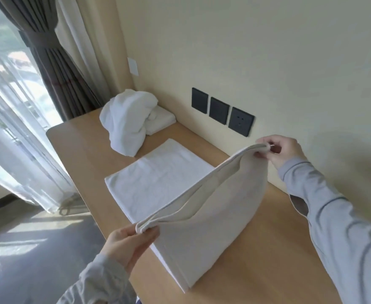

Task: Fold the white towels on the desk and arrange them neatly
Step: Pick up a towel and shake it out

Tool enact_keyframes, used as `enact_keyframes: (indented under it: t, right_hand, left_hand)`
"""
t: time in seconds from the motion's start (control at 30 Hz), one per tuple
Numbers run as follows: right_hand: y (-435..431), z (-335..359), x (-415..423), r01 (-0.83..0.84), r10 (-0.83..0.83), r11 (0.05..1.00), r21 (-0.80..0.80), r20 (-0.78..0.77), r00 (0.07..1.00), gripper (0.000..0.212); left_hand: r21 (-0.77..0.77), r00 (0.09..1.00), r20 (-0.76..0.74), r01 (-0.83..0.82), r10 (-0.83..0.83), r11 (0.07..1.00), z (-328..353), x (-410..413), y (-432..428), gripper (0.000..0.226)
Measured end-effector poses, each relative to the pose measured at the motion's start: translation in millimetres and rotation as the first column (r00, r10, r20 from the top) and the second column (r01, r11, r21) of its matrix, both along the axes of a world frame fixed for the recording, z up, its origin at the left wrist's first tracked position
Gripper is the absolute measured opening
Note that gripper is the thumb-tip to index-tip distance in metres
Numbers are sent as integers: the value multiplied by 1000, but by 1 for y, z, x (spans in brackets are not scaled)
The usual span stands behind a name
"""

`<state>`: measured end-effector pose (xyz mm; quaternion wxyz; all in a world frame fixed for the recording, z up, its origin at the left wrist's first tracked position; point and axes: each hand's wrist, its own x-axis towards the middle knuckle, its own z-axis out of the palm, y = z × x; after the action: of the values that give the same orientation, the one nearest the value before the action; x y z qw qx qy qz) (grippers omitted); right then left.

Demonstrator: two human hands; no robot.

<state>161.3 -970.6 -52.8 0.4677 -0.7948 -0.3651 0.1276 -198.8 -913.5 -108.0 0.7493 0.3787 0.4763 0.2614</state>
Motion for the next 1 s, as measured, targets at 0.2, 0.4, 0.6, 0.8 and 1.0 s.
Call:
enact_keyframes:
  t: [0.2,0.4,0.6,0.8,1.0]
  right_hand:
    - [147,-14,-19,5,46,987,-159,313,949,8]
    - [314,-88,-37,27,89,912,-409,262,961,16]
    - [388,-192,-56,51,56,765,-642,146,988,32]
    - [379,-209,-63,78,164,948,-307,687,708,33]
    - [368,-208,-59,-411,656,739,-533,708,263,34]
  left_hand:
    - [323,946,-311,201,-97,925,-35,-35,130,33]
    - [176,987,-156,67,-40,982,-86,-46,251,17]
    - [7,929,-354,-107,102,994,-162,-38,311,3]
    - [690,693,-631,296,349,660,-159,-16,306,37]
    - [609,587,-774,591,236,528,-162,23,316,47]
